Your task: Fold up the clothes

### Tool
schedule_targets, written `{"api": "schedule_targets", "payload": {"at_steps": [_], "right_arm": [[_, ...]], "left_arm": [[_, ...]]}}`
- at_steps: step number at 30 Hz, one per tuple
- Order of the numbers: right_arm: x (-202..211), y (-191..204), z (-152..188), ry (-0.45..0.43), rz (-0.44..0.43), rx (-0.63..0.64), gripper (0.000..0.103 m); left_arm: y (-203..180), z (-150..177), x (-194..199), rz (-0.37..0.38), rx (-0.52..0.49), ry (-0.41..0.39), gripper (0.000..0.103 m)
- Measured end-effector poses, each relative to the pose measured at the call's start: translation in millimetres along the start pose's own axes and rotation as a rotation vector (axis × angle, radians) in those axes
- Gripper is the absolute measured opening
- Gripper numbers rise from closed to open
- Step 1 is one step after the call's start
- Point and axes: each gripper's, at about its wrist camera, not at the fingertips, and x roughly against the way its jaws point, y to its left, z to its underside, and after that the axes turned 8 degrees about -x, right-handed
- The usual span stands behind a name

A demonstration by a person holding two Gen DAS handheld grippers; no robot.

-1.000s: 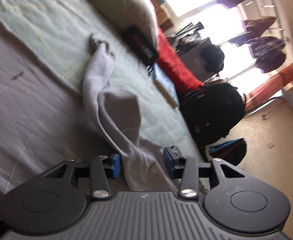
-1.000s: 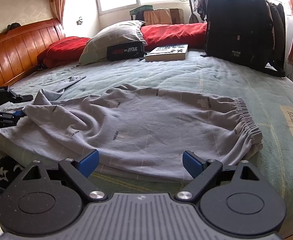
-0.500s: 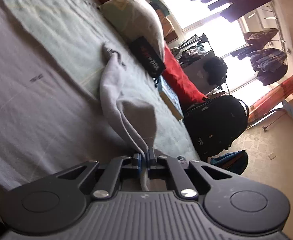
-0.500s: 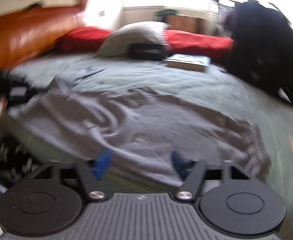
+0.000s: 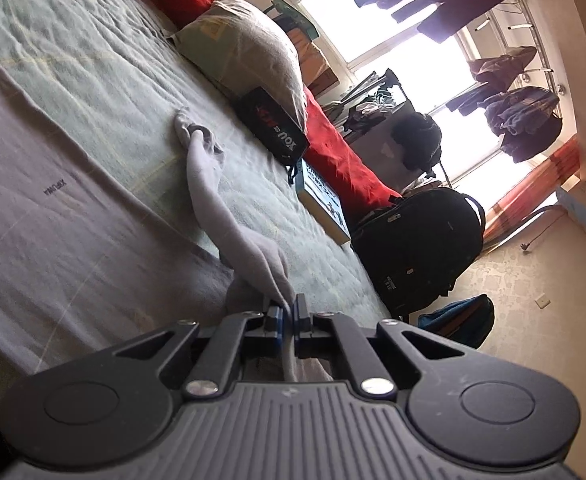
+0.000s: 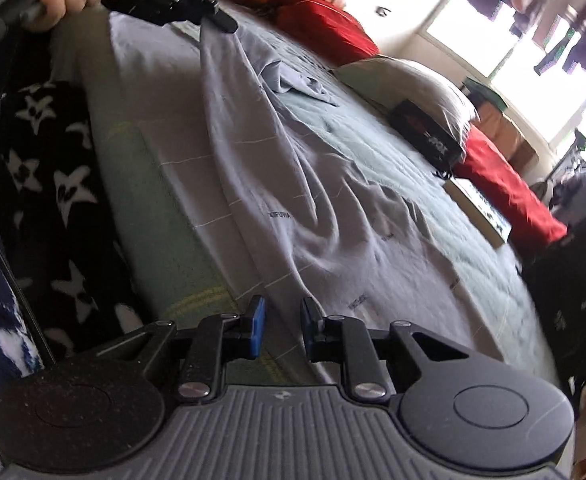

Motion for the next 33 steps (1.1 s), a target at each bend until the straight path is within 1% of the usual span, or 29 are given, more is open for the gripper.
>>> {"api": "schedule_targets", "payload": {"at_steps": [2,3,4,5,7,10,14,20,28,29,31,33], "right_arm": [[-1,3,0,0.005,0.006,0.055,0.023],[-2,5,0,0.008,0.009,0.085,0.020],[-3,7,0,0.010,0.010,0.111,0.008],[-3,7,0,0.012,0.004,0.118,0.004],[0,4,-2,0.011,-0.014,0.113,0.003],[9,-9,-6,0.004,-0.050,0.064,0.002],[17,-22,-6,0.010,-0.083,0.020,0.002],[15,-21,1,0.035,-0.146,-0.008,0.002],[8,-21,5,0.055,-0.158,-0.033,0.004],[9,-23,5,0.053,-0.163,-0.054,0.005],[10,-27,6,0.048,-0.173,-0.101,0.011],[16,-37,7,0.035,-0.197,-0.181,0.012]], "left_arm": [[-2,0,3,0.001,-0.003,-0.003,0.002],[-2,0,5,0.001,-0.003,-0.004,0.002],[-3,0,6,0.000,0.000,-0.002,0.002],[-3,0,7,0.000,0.003,-0.002,0.002],[-6,0,11,-0.006,-0.006,-0.001,0.002],[-8,2,16,-0.013,-0.017,0.009,0.002],[-8,10,20,-0.047,-0.045,0.044,0.002],[8,21,21,-0.107,-0.023,0.083,0.002],[23,30,13,-0.153,-0.024,0.142,0.002],[24,31,12,-0.160,-0.026,0.150,0.002],[25,31,10,-0.171,-0.030,0.161,0.002],[24,30,9,-0.176,-0.037,0.173,0.004]]}}
